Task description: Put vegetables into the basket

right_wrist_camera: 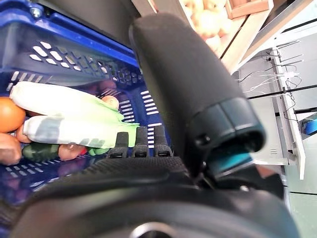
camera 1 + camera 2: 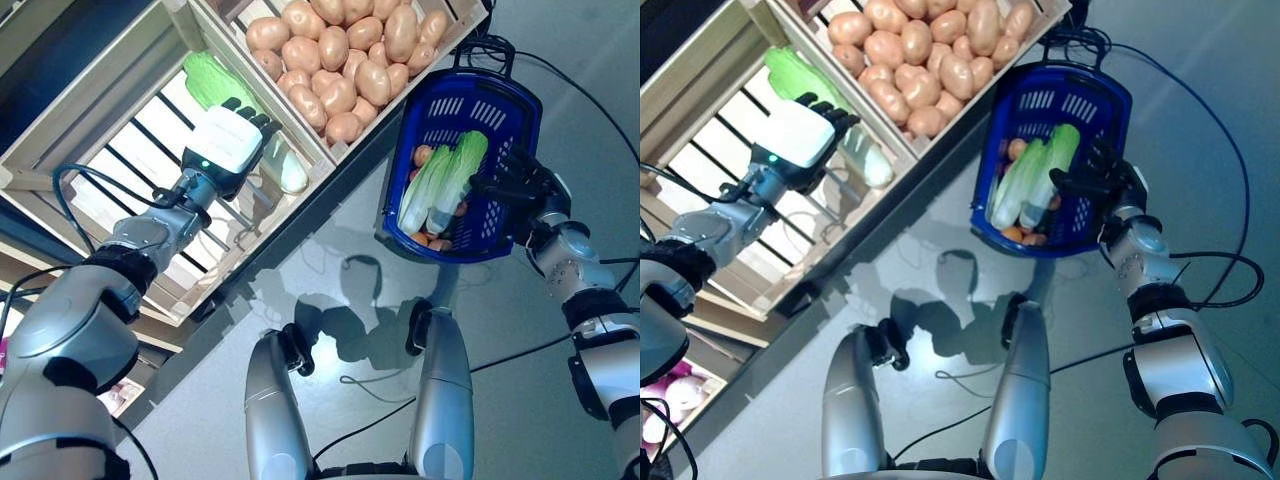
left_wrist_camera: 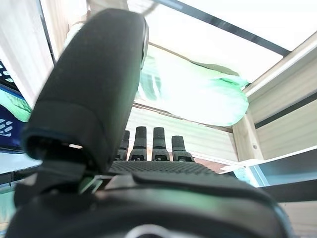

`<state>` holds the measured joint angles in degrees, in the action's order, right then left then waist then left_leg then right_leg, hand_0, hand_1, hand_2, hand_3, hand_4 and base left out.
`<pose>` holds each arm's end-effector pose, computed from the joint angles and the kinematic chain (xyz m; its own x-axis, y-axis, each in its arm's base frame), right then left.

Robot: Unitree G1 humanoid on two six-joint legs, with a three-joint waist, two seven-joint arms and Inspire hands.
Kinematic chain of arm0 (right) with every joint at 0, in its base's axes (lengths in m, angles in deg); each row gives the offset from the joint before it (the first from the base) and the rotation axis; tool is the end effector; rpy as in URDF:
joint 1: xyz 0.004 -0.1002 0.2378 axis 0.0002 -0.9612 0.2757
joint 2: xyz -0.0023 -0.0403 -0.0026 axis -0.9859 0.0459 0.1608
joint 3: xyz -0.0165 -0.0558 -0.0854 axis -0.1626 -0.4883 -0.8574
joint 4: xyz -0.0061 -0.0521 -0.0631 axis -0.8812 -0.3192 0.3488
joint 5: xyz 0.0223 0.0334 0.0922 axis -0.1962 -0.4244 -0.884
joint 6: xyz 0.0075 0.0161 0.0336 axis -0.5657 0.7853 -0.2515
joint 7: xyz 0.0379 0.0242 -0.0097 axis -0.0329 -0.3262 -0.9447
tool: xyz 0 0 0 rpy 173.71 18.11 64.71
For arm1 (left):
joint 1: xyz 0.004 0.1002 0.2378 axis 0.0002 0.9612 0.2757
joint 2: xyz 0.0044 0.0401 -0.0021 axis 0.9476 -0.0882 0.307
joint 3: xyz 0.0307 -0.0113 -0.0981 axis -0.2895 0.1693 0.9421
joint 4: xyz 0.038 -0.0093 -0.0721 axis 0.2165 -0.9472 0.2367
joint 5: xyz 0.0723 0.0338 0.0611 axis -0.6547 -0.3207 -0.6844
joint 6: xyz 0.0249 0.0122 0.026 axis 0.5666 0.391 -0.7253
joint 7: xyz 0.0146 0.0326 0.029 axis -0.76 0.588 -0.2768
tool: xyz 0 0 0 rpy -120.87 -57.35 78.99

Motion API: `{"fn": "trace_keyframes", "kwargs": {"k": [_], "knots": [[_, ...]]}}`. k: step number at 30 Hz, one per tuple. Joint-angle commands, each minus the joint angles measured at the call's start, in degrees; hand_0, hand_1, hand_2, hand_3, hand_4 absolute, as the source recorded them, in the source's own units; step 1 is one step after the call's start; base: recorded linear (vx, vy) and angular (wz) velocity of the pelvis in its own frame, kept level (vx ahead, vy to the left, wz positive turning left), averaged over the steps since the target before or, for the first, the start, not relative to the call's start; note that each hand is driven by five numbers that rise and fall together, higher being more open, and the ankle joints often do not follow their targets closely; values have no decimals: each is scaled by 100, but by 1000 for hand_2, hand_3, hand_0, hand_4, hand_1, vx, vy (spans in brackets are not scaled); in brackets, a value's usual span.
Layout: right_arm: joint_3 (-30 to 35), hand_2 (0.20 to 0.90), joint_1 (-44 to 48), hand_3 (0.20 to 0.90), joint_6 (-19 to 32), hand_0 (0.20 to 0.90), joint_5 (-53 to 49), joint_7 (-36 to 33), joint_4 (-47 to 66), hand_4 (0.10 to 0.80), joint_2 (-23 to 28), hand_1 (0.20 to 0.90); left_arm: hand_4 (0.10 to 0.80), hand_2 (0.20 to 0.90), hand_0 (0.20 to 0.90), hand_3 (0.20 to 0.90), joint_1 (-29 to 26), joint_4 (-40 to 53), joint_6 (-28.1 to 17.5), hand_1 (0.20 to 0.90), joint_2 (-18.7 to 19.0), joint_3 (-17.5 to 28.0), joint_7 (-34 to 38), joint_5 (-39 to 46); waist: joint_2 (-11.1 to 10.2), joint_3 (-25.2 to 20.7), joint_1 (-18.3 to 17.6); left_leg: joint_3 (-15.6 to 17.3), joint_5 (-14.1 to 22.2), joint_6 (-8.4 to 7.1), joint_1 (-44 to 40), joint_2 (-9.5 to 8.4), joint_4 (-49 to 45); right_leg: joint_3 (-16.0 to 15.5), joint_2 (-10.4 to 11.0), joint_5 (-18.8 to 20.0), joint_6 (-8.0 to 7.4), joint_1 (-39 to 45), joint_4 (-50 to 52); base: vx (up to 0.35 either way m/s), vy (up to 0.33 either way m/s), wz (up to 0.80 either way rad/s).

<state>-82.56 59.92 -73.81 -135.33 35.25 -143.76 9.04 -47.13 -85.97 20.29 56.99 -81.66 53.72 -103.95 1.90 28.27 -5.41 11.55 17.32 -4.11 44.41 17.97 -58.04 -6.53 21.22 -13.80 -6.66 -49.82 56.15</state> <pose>0.3309 -0.2833 0.1472 0.9852 -0.1714 -0.0023 0.1687 0.9668 0.1918 0.3464 0.2552 0.1846 0.8877 -0.3514 0.2975 -0.4224 -0.3644 0.8299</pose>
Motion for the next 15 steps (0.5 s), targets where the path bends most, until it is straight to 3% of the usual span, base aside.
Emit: {"fn": "trace_keyframes", "kwargs": {"k": [1, 15], "knots": [[268, 900, 324, 900, 685, 900, -359, -71, 127, 800, 238, 900, 800, 900, 900, 900, -948, -99, 156, 900, 341, 129, 328, -91, -87, 4, -28, -377, 355, -669, -25, 268, 228, 185, 344, -73, -483, 416, -183, 0, 0, 0], [289, 900, 396, 900, 661, 900, -550, 18, 56, 800, 317, 900, 800, 900, 900, 900, -1172, -208, 181, 900, 261, -302, -51, -628, -130, 90, -66, -427, 485, -663, 474, 411, -236, 234, 407, -128, -517, -20, 184, -13, -2, -1]]}}
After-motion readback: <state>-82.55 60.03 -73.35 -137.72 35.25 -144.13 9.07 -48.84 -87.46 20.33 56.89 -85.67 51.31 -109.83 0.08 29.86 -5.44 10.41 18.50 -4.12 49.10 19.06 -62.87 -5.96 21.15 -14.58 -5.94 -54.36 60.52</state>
